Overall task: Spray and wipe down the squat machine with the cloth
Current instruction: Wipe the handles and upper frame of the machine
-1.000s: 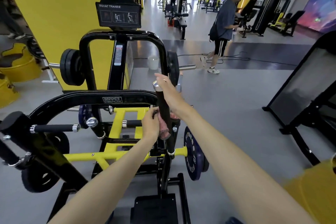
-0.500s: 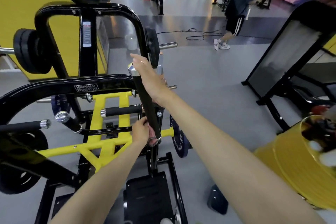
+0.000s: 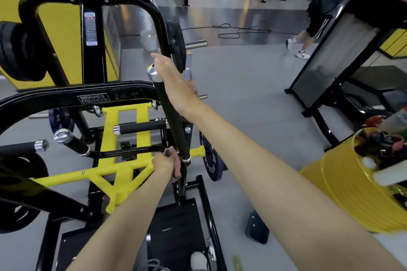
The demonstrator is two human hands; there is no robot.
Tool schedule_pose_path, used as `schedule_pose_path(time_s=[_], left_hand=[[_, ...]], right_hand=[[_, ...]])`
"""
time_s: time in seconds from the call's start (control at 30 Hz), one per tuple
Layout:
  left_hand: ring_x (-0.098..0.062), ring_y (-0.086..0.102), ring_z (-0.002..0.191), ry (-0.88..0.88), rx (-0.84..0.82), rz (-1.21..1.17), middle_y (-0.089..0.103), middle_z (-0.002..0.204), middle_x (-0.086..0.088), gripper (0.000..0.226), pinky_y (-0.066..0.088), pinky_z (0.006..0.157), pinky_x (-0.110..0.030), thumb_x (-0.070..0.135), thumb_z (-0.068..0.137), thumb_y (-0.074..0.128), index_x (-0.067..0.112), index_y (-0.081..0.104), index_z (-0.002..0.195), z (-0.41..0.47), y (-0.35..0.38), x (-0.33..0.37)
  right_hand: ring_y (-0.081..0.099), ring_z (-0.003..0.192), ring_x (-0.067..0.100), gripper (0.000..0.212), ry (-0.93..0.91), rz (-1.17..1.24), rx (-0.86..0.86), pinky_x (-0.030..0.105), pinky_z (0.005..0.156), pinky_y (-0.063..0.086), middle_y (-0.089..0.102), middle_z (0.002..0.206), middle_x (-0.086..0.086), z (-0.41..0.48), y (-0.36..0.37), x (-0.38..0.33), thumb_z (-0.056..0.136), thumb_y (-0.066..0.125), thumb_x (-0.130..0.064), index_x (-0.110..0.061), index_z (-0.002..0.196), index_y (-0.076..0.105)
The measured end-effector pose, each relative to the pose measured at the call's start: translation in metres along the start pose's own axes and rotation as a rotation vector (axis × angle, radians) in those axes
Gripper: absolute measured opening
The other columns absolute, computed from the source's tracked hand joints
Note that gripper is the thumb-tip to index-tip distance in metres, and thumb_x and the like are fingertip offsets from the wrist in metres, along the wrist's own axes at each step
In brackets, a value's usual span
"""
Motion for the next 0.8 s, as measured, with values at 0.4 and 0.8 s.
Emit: schedule_pose_path(time_s=[0.4, 0.8], left_hand=[[-0.034, 0.061, 0.097, -0.248, -0.227, -0.531, 0.062, 0.107, -0.015, 0.011, 0.049, 0.084, -0.045, -0.001, 0.094, 0.051, -0.002, 0.06, 0.1, 0.007, 0.023, -0.002], [-0.021, 0.061, 0.072, 0.009, -0.34, -0.628, 0.063, 0.084, -0.011, 0.011, 0.049, 0.063, -0.031, 0.002, 0.094, 0.053, 0.004, 0.059, 0.086, -0.05, -0.064, 0.077]], right_hand=[[0.041, 0.131, 0.026, 0.069, -0.063, 0.061, 0.044, 0.045, 0.113, 0.031, 0.037, 0.144, 0.004, 0.008, 0.006, 0.001, 0.086, 0.027, -0.053, -0.017, 0.144, 0.032], [0.048, 0.122, 0.022, 0.05, -0.079, 0.128, 0.09, 0.047, 0.109, 0.036, 0.049, 0.115, -0.007, 0.014, 0.006, 0.007, 0.085, 0.034, -0.059, -0.032, 0.127, 0.043]])
Point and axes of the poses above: each hand's wrist, its own z-axis towards the middle knuckle, its own y-axis out of the palm, x = y × z, the point moved 7 cm from there along z, towards the middle knuckle
